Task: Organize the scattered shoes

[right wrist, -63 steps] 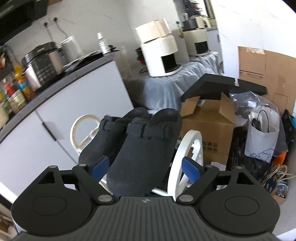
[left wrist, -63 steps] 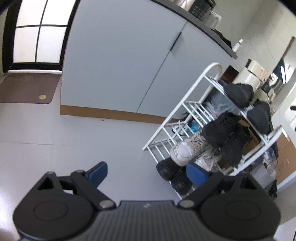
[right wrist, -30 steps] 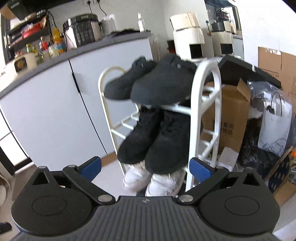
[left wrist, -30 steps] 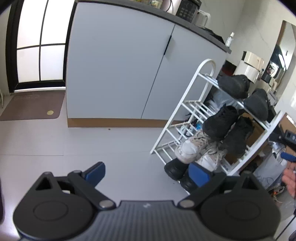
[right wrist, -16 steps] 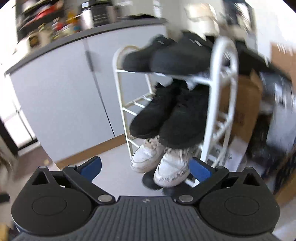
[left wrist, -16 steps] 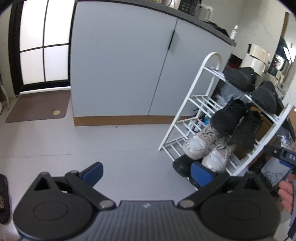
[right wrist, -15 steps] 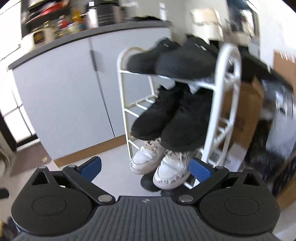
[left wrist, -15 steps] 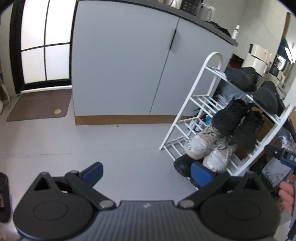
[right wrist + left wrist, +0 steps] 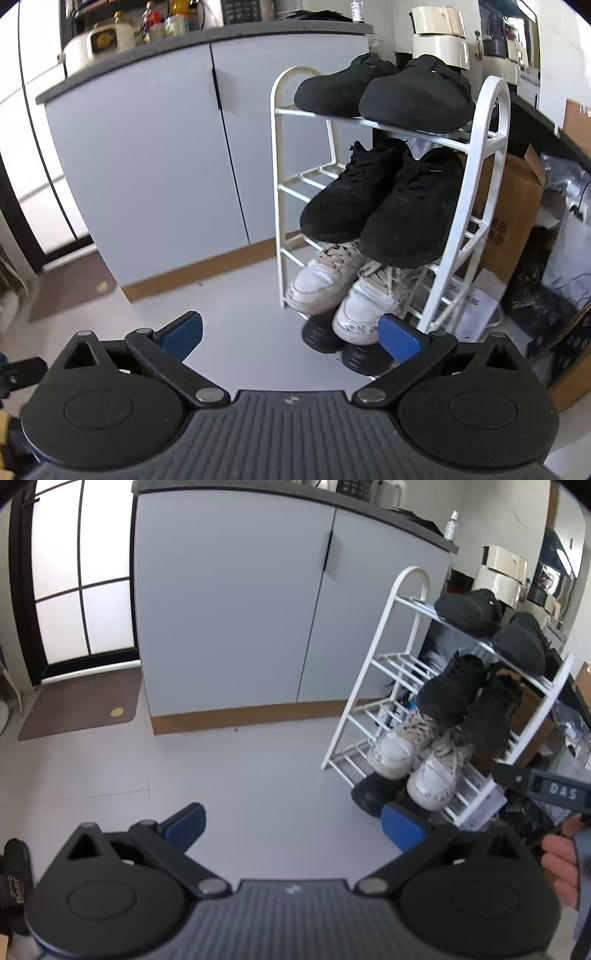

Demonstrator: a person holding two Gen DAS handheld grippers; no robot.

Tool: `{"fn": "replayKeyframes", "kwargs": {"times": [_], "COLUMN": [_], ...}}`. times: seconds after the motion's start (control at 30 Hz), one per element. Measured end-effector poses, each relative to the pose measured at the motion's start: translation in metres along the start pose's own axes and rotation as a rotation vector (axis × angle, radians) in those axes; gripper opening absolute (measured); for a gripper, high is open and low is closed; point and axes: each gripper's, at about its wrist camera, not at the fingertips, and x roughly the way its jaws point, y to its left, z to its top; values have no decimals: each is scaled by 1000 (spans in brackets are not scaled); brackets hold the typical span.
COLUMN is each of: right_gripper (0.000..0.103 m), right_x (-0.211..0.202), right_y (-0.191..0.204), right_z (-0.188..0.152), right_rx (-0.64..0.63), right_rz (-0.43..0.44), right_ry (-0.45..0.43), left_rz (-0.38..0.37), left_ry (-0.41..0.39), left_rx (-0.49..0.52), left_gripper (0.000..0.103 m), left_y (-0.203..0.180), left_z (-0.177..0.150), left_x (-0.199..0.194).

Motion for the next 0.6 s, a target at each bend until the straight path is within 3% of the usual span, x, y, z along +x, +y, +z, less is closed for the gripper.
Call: {"fn": "replayKeyframes", "kwargs": {"times": [0.27, 0.4, 0.6], "right_gripper": [103, 103, 103], "right_x": [-6, -14, -18], "right_y": [10, 13, 23], "right_z": [-15, -20, -40], "right_rx": [13, 24, 21], "right_rz": [-40, -43, -7], "right_ry": [-6, -19, 25], "left_rz": [30, 112, 145], "left_ry": [-35, -76, -53], "left_rx": [29, 67, 76], "left_gripper": [103, 103, 103], "left_y": [0, -10, -15], "left_z": [-1, -4, -9], "left_x": [-10, -11, -7]}}
